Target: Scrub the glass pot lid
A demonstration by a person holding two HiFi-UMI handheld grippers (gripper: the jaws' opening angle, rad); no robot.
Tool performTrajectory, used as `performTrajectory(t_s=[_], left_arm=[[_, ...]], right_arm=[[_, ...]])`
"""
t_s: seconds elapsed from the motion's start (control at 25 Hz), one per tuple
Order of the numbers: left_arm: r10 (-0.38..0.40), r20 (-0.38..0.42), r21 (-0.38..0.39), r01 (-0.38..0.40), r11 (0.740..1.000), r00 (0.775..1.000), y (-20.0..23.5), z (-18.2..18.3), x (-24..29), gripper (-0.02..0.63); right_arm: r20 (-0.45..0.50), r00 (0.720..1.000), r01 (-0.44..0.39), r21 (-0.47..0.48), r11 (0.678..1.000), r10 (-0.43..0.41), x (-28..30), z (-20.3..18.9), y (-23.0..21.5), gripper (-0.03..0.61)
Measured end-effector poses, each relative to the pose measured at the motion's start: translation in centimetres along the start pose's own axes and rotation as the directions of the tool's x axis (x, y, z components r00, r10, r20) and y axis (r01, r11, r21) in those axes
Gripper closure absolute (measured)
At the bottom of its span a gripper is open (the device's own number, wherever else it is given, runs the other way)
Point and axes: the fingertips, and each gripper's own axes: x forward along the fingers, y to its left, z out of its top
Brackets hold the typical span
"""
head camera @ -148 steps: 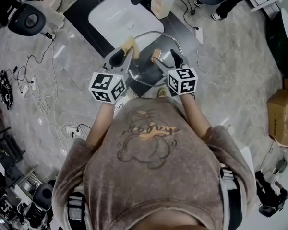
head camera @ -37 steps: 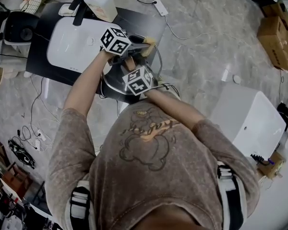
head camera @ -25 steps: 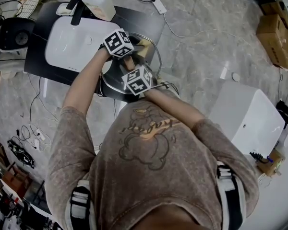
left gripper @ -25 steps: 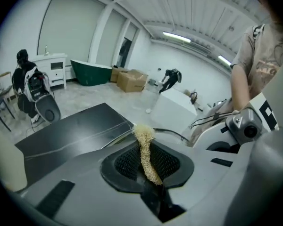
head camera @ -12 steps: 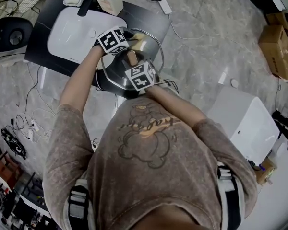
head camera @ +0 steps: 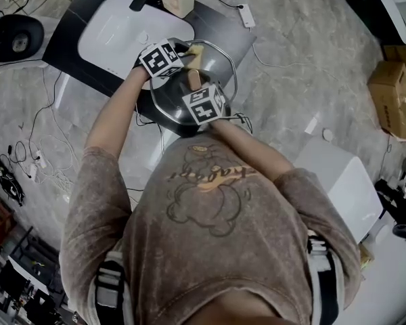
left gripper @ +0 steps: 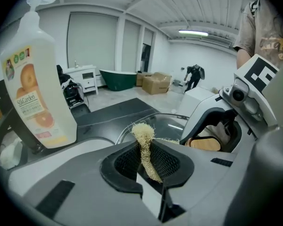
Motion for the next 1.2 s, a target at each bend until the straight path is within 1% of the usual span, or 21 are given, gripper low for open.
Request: performTrajectory(t_s=[0.16, 0.44, 0.56, 0.72, 0.8, 0.88, 1.04, 1.2], left_arm=[[0.012, 0.014, -0.015, -0.011, 1.0, 1.0, 0.1, -0.2, -0.2, 0.548], [0.022, 0.013, -0.019, -0.022, 1.0, 1.0, 0.1, -0.4, -0.3, 0.548], [0.043, -0.002, -0.008, -0.043, 0.999, 0.999, 0.1, -0.7, -0.8, 0.548], [0.076, -0.032, -0.005, -0.076, 0.997, 0.997, 0.1, -2.2, -1.9, 0.548], [0.105, -0.034, -0.021, -0.105, 0.994, 0.994, -0.2, -3.2, -2.9, 0.548], [0.138, -0.018, -0.047, -0.139, 0.989, 0.99, -0.6, -3.8, -3.7, 0.548], [0.188, -0.018, -0.086, -0.189, 0.978, 0.982, -2.2, -5.1, -4.6, 0.548], [0.251, 0.008, -0.142, -0.247, 0.959, 0.968, -4.1, -6.3, -5.4, 0.549]], right_arm=[[-0.009, 1.0, -0.01, -0.028, 1.0, 0.01, -0.3, 0.2, 0.3, 0.318], [-0.002, 1.0, -0.028, -0.095, 0.995, 0.028, -1.2, 0.6, 0.7, 0.318], [-0.003, 0.999, -0.048, -0.09, 0.995, 0.048, -1.2, 0.7, 0.7, 0.321], [-0.008, 0.998, -0.057, -0.089, 0.994, 0.057, -1.1, 0.5, 0.4, 0.322], [-0.009, 0.998, -0.067, -0.091, 0.994, 0.067, -1.0, 0.5, 0.5, 0.322], [-0.008, 0.997, -0.075, -0.091, 0.993, 0.075, -1.0, 0.6, 0.7, 0.322], [0.001, 0.997, -0.074, -0.077, 0.994, 0.074, -1.4, 0.6, 0.3, 0.322], [-0.002, 0.996, -0.088, -0.073, 0.993, 0.088, -1.3, 0.4, 0.4, 0.322]])
